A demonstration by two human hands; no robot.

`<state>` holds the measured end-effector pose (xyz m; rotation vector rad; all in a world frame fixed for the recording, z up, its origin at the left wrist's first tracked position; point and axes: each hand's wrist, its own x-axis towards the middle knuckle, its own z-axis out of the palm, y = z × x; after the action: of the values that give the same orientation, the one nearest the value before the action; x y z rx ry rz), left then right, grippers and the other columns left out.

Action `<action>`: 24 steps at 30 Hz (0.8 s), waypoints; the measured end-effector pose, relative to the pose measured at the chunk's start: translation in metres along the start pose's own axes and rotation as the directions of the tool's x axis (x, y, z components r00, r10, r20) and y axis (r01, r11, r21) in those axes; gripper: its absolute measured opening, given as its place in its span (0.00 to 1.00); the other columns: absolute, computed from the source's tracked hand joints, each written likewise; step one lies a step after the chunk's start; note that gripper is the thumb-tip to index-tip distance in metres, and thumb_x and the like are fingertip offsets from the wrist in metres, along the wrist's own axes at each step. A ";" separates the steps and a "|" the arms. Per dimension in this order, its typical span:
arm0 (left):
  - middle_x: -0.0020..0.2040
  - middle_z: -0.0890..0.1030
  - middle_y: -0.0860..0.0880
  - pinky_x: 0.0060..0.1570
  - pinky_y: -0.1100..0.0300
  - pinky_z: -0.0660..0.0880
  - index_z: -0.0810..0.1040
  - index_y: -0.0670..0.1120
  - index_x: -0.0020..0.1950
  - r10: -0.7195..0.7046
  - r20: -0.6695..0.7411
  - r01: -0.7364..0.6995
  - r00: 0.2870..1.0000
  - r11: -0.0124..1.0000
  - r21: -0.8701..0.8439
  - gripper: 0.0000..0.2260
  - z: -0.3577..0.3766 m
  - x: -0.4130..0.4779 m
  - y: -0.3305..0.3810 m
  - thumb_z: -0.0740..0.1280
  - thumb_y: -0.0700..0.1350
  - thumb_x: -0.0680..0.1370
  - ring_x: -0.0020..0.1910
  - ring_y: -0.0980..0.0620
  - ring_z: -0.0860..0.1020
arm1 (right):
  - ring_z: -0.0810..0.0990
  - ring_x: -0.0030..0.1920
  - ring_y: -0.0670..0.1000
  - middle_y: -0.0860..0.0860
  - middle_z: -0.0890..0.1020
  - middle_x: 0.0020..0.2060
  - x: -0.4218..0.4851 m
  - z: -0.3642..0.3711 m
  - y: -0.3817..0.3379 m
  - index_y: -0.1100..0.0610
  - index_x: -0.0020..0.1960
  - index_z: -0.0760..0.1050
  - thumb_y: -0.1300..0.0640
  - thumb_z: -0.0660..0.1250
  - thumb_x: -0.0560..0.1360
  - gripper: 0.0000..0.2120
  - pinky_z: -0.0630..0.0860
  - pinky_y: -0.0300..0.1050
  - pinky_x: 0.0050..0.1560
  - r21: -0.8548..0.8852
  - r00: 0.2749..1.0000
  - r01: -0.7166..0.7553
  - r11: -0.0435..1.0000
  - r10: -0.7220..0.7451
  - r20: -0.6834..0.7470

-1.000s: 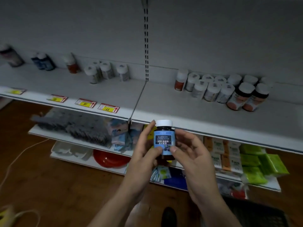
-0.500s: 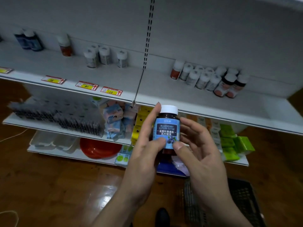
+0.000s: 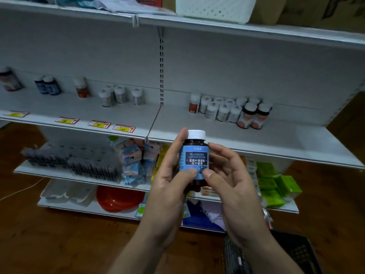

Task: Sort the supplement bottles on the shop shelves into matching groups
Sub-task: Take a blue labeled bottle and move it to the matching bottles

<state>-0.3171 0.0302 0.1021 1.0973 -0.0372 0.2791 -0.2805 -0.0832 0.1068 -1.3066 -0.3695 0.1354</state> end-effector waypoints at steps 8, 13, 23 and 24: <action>0.58 0.83 0.49 0.49 0.57 0.80 0.73 0.60 0.68 -0.109 0.014 0.109 0.994 0.993 -0.037 0.25 0.053 0.000 -0.030 0.52 0.36 0.80 0.55 0.48 0.82 | 0.83 0.52 0.48 0.49 0.82 0.52 -0.011 -0.054 -0.010 0.49 0.56 0.78 0.66 0.72 0.71 0.18 0.82 0.45 0.50 -0.086 0.994 0.057 0.995 -0.064 -0.089; 0.58 0.83 0.47 0.48 0.57 0.81 0.72 0.58 0.68 -0.118 0.017 0.119 0.993 0.991 -0.066 0.25 0.078 0.001 -0.046 0.50 0.36 0.80 0.55 0.46 0.82 | 0.81 0.57 0.51 0.52 0.79 0.57 -0.013 -0.082 -0.009 0.44 0.57 0.78 0.62 0.75 0.70 0.20 0.80 0.54 0.55 -0.154 0.990 0.089 0.984 -0.104 -0.095; 0.64 0.79 0.49 0.53 0.59 0.78 0.72 0.61 0.69 -0.049 -0.038 0.054 0.998 0.990 0.132 0.26 0.095 0.002 -0.058 0.62 0.38 0.75 0.60 0.48 0.80 | 0.82 0.55 0.49 0.48 0.83 0.51 -0.007 -0.108 -0.004 0.51 0.56 0.77 0.64 0.69 0.70 0.17 0.79 0.40 0.50 0.015 0.997 0.060 0.998 -0.059 -0.055; 0.64 0.79 0.50 0.53 0.60 0.77 0.72 0.61 0.69 -0.040 -0.043 0.046 0.998 0.989 0.144 0.26 0.094 0.003 -0.059 0.62 0.39 0.74 0.60 0.49 0.79 | 0.82 0.56 0.49 0.48 0.83 0.52 -0.005 -0.108 -0.003 0.51 0.56 0.77 0.63 0.67 0.69 0.17 0.79 0.40 0.50 0.031 0.998 0.050 0.998 -0.048 -0.051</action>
<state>-0.2903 -0.0770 0.0946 1.2347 0.0434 0.2684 -0.2489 -0.1845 0.0852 -1.2658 -0.3551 0.0674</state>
